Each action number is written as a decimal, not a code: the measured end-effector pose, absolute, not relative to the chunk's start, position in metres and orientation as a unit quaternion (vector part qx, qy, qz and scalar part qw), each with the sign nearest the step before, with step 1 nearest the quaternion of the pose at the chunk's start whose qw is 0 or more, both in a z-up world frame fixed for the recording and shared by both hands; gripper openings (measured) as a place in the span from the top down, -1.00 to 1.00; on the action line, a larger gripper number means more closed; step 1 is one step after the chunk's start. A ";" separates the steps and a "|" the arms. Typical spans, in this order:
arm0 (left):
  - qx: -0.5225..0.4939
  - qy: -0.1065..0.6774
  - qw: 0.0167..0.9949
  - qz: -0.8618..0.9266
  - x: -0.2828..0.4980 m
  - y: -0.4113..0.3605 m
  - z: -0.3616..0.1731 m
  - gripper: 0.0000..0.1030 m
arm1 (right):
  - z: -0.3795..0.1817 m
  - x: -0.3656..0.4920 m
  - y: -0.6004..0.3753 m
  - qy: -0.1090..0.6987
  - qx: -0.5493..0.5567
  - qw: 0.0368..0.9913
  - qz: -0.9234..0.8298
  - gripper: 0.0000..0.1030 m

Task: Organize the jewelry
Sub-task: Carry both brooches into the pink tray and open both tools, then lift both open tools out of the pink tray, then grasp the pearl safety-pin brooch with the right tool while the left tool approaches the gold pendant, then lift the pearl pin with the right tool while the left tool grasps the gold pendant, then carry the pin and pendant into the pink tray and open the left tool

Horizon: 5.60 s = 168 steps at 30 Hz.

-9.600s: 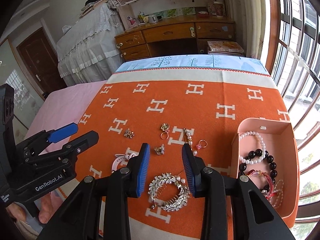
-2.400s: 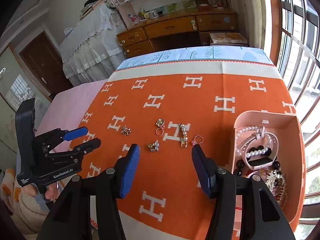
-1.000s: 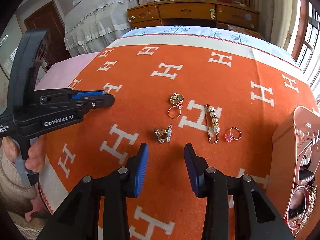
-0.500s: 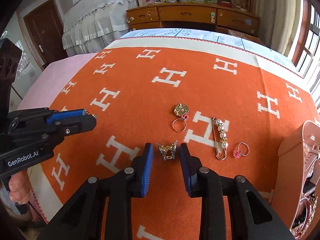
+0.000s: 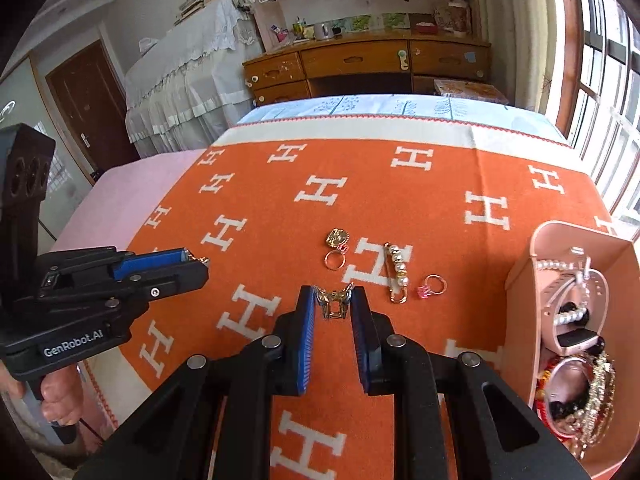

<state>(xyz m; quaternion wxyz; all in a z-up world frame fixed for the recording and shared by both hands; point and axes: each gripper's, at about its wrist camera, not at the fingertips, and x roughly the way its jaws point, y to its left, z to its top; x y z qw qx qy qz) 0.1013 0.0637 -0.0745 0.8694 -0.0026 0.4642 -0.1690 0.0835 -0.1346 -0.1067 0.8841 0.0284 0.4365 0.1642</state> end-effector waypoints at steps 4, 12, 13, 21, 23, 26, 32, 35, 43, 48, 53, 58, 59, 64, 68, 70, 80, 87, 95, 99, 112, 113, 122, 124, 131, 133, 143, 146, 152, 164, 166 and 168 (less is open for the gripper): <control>0.019 0.457 0.867 -0.195 0.104 0.026 -0.059 0.67 | -0.077 0.062 -0.172 0.404 0.042 0.902 0.143 0.65; 0.061 0.425 0.867 -0.254 0.121 -0.077 -0.026 0.67 | -0.041 0.032 -0.265 0.353 0.057 0.932 0.059 0.65; 0.066 0.422 0.866 -0.260 0.125 -0.090 -0.024 0.67 | -0.040 0.030 -0.277 0.352 0.060 0.933 0.048 0.65; 0.083 0.442 0.848 -0.280 0.160 -0.167 -0.042 0.66 | -0.057 0.027 -0.343 0.355 0.079 0.931 0.004 0.65; 0.087 0.453 0.842 -0.279 0.168 -0.177 -0.054 0.66 | -0.065 0.029 -0.351 0.362 0.082 0.929 0.005 0.65; 0.094 0.464 0.836 -0.276 0.176 -0.187 -0.068 0.66 | -0.074 0.035 -0.360 0.369 0.080 0.926 0.012 0.65; 0.094 0.481 0.827 -0.276 0.183 -0.190 -0.083 0.64 | -0.092 0.060 -0.348 0.393 0.072 0.916 0.029 0.60; 0.102 0.480 0.828 -0.272 0.180 -0.188 -0.083 0.31 | -0.095 0.064 -0.344 0.395 0.070 0.916 0.029 0.47; 0.093 0.466 0.839 -0.264 0.166 -0.175 -0.071 -0.21 | -0.091 0.058 -0.342 0.382 0.067 0.922 0.020 0.31; 0.086 0.455 0.850 -0.252 0.146 -0.159 -0.065 -0.21 | -0.090 0.048 -0.339 0.378 0.069 0.923 0.021 0.31; 0.068 0.447 0.864 -0.222 0.126 -0.127 -0.061 -0.21 | -0.087 0.036 -0.331 0.377 0.073 0.923 0.034 0.31; 0.054 0.437 0.879 -0.182 0.110 -0.083 -0.056 -0.21 | -0.082 0.027 -0.316 0.377 0.068 0.923 0.043 0.31; 0.051 0.436 0.881 -0.173 0.107 -0.073 -0.055 -0.21 | -0.080 0.025 -0.313 0.376 0.066 0.923 0.046 0.31; 0.038 0.430 0.893 -0.130 0.098 -0.027 -0.051 -0.20 | -0.070 0.020 -0.287 0.373 0.062 0.923 0.068 0.31; 0.031 0.418 0.903 -0.099 0.094 0.005 -0.047 -0.20 | -0.062 0.020 -0.262 0.371 0.054 0.923 0.090 0.31; 0.030 0.411 0.907 -0.088 0.092 0.017 -0.047 -0.20 | -0.059 0.022 -0.246 0.371 0.044 0.922 0.102 0.31; 0.031 0.411 0.908 -0.075 0.091 0.048 -0.057 -0.02 | -0.063 0.060 -0.177 0.413 0.012 0.896 0.166 0.31; 0.021 0.430 0.899 -0.082 0.100 0.059 -0.078 0.08 | -0.094 0.116 -0.152 0.491 0.011 0.855 0.169 0.47; 0.011 0.441 0.893 -0.092 0.109 0.069 -0.094 0.13 | -0.134 0.163 -0.137 0.549 -0.016 0.823 0.145 0.56; 0.006 0.447 0.890 -0.095 0.115 0.072 -0.098 0.16 | -0.150 0.171 -0.132 0.557 -0.037 0.819 0.132 0.58; -0.006 0.468 0.876 -0.115 0.145 0.056 -0.101 0.21 | -0.153 0.165 -0.135 0.536 -0.065 0.831 0.138 0.85; -0.008 0.473 0.873 -0.118 0.151 0.054 -0.100 0.24 | -0.152 0.163 -0.135 0.534 -0.063 0.831 0.141 0.86; -0.051 0.558 0.815 -0.145 0.216 0.027 -0.111 0.25 | -0.106 0.139 -0.168 0.476 0.029 0.864 0.165 0.86; -0.054 0.576 0.802 -0.148 0.229 0.018 -0.117 0.25 | -0.099 0.132 -0.175 0.468 0.041 0.866 0.171 0.86; -0.014 0.620 0.778 -0.104 0.250 -0.009 -0.139 0.25 | -0.087 0.115 -0.205 0.460 0.075 0.865 0.184 0.86; -0.003 0.624 0.776 -0.098 0.251 -0.015 -0.141 0.26 | -0.086 0.112 -0.212 0.457 0.083 0.866 0.185 0.86; 0.017 0.625 0.778 -0.064 0.251 -0.015 -0.141 0.70 | -0.089 0.106 -0.230 0.453 0.117 0.863 0.191 0.86; 0.007 0.623 0.779 -0.066 0.250 -0.013 -0.141 0.75 | -0.088 0.103 -0.233 0.448 0.125 0.865 0.190 0.86; -0.026 0.613 0.786 -0.071 0.237 -0.006 -0.137 0.75 | -0.081 0.090 -0.245 0.428 0.139 0.874 0.181 0.86; 0.003 0.528 0.833 -0.163 0.181 -0.062 -0.041 0.75 | -0.041 0.044 -0.313 0.361 0.167 0.912 0.101 0.86; 0.009 0.517 0.835 -0.190 0.173 -0.083 -0.026 0.75 | -0.030 0.036 -0.328 0.347 0.171 0.918 0.085 0.86; 0.014 0.510 0.833 -0.216 0.167 -0.103 -0.015 0.75 | -0.020 0.029 -0.341 0.337 0.168 0.924 0.067 0.86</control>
